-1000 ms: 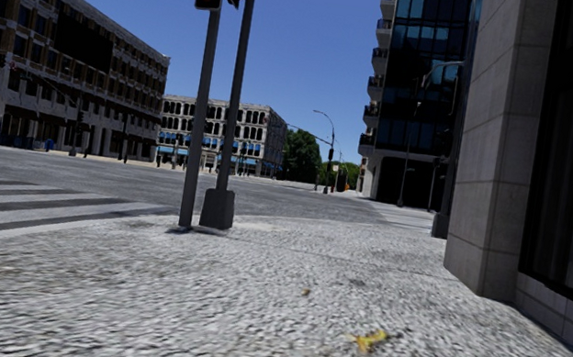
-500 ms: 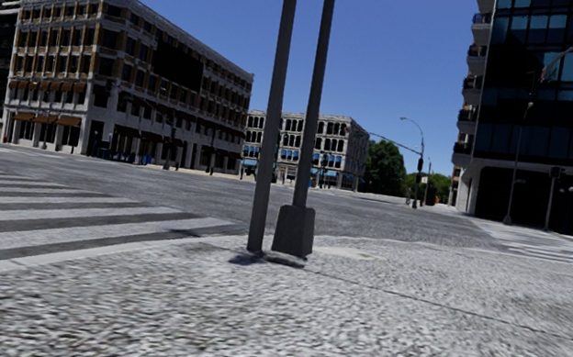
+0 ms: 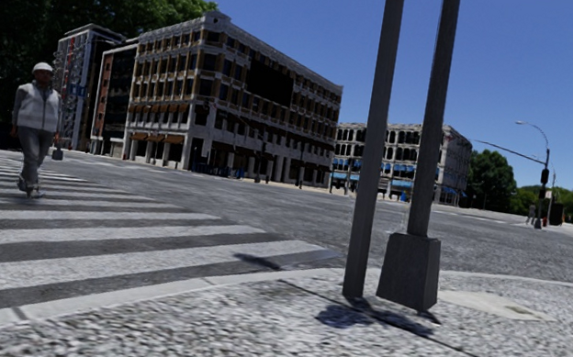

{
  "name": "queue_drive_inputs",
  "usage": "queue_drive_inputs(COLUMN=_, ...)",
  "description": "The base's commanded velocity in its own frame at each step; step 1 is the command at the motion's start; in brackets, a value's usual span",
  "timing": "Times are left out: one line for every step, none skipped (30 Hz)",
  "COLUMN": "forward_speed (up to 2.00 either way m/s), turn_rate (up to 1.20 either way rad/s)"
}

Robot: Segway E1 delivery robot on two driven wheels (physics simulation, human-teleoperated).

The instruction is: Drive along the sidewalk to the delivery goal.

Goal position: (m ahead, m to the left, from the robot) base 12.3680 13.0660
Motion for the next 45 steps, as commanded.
queue_drive_inputs(forward_speed=1.84, turn_rate=0.37)
queue_drive_inputs(forward_speed=1.75, turn_rate=0.4)
queue_drive_inputs(forward_speed=1.58, turn_rate=0.44)
queue_drive_inputs(forward_speed=1.51, turn_rate=0.54)
queue_drive_inputs(forward_speed=1.43, turn_rate=0.62)
queue_drive_inputs(forward_speed=1.43, turn_rate=0.62)
queue_drive_inputs(forward_speed=1.32, turn_rate=0.72)
queue_drive_inputs(forward_speed=1.27, turn_rate=0.76)
queue_drive_inputs(forward_speed=1.25, turn_rate=0.77)
queue_drive_inputs(forward_speed=1.25, turn_rate=0.77)
queue_drive_inputs(forward_speed=1.25, turn_rate=0.77)
queue_drive_inputs(forward_speed=1.24, turn_rate=0.79)
queue_drive_inputs(forward_speed=1.22, turn_rate=0.81)
queue_drive_inputs(forward_speed=1.22, turn_rate=0.81)
queue_drive_inputs(forward_speed=1.16, turn_rate=0.82)
queue_drive_inputs(forward_speed=1.15, turn_rate=0.82)
queue_drive_inputs(forward_speed=1.14, turn_rate=0.82)
queue_drive_inputs(forward_speed=1.14, turn_rate=0.82)
queue_drive_inputs(forward_speed=1.14, turn_rate=0.82)
queue_drive_inputs(forward_speed=1.14, turn_rate=0.82)
queue_drive_inputs(forward_speed=1.14, turn_rate=0.82)
queue_drive_inputs(forward_speed=1.14, turn_rate=0.82)
queue_drive_inputs(forward_speed=1.14, turn_rate=0.82)
queue_drive_inputs(forward_speed=1.15, turn_rate=0.82)
queue_drive_inputs(forward_speed=1.15, turn_rate=0.82)
queue_drive_inputs(forward_speed=1.15, turn_rate=0.82)
queue_drive_inputs(forward_speed=1.15, turn_rate=0.82)
queue_drive_inputs(forward_speed=1.15, turn_rate=0.82)
queue_drive_inputs(forward_speed=1.16, turn_rate=0.82)
queue_drive_inputs(forward_speed=1.16, turn_rate=0.82)
queue_drive_inputs(forward_speed=1.16, turn_rate=0.82)
queue_drive_inputs(forward_speed=1.16, turn_rate=0.82)
queue_drive_inputs(forward_speed=1.16, turn_rate=0.82)
queue_drive_inputs(forward_speed=1.16, turn_rate=0.82)
queue_drive_inputs(forward_speed=1.16, turn_rate=0.82)
queue_drive_inputs(forward_speed=1.16, turn_rate=0.82)
queue_drive_inputs(forward_speed=1.16, turn_rate=0.82)
queue_drive_inputs(forward_speed=1.16, turn_rate=0.82)
queue_drive_inputs(forward_speed=1.16, turn_rate=0.82)
queue_drive_inputs(forward_speed=1.17, turn_rate=0.82)
queue_drive_inputs(forward_speed=1.17, turn_rate=0.82)
queue_drive_inputs(forward_speed=1.17, turn_rate=0.82)
queue_drive_inputs(forward_speed=1.17, turn_rate=0.82)
queue_drive_inputs(forward_speed=1.17, turn_rate=0.8)
queue_drive_inputs(forward_speed=1.17, turn_rate=0.77)
